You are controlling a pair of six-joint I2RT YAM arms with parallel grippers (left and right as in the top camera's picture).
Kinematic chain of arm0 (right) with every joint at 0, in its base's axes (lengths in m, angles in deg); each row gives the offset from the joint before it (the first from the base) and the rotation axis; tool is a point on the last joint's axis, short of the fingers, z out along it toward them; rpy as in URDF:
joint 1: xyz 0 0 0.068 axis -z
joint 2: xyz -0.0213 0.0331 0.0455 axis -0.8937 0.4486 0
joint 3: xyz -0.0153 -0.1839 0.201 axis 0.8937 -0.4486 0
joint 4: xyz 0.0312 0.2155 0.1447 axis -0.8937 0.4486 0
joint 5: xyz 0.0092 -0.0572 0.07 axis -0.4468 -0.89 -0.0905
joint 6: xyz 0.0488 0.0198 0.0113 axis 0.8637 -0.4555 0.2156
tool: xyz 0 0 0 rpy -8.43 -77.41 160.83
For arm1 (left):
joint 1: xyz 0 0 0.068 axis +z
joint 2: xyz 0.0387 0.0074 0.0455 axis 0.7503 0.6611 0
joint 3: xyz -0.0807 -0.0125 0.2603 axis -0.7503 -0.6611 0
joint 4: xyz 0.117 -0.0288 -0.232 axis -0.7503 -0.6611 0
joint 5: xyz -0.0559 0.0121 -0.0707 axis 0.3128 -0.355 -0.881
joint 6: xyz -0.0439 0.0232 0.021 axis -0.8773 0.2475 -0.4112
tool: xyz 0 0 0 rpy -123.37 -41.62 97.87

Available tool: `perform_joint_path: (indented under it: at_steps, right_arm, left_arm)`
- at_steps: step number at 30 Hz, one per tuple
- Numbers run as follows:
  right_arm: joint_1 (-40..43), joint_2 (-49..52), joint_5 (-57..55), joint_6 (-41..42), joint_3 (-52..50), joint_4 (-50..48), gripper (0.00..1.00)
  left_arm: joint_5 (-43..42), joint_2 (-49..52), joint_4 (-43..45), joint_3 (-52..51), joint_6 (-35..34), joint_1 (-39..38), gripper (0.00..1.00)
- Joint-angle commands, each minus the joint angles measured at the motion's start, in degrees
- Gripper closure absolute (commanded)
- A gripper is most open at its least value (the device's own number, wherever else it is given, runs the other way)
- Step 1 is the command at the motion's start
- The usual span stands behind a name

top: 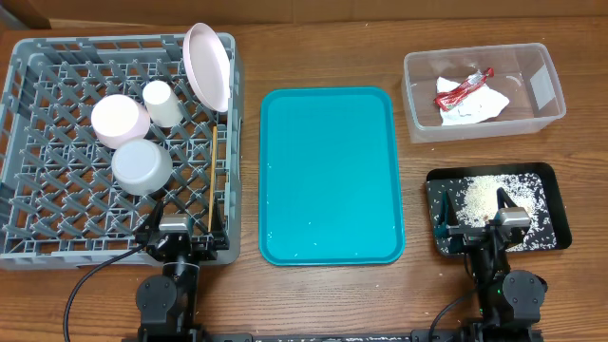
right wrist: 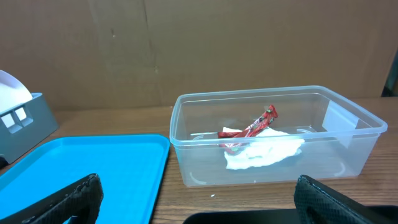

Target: Sort waste into correct bins and load items into the dishwasher

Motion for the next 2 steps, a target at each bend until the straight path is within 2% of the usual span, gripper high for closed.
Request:
perform_joint_path:
  at_steps: [1,2]
  right_arm:
    - [-0.4,-0.6,-0.7,0.2,-0.6,-0.2,0.0]
    - [-0.4,-0.6,-0.7,0.2,-0.6,-0.2,0.0]
  left_arm:
    - [-0.8,-0.6,0.0,-0.2,-0.2,-0.4,0.0]
    - [-0.8,-0.6,0.0,-0.2,-0.2,-0.4,0.0]
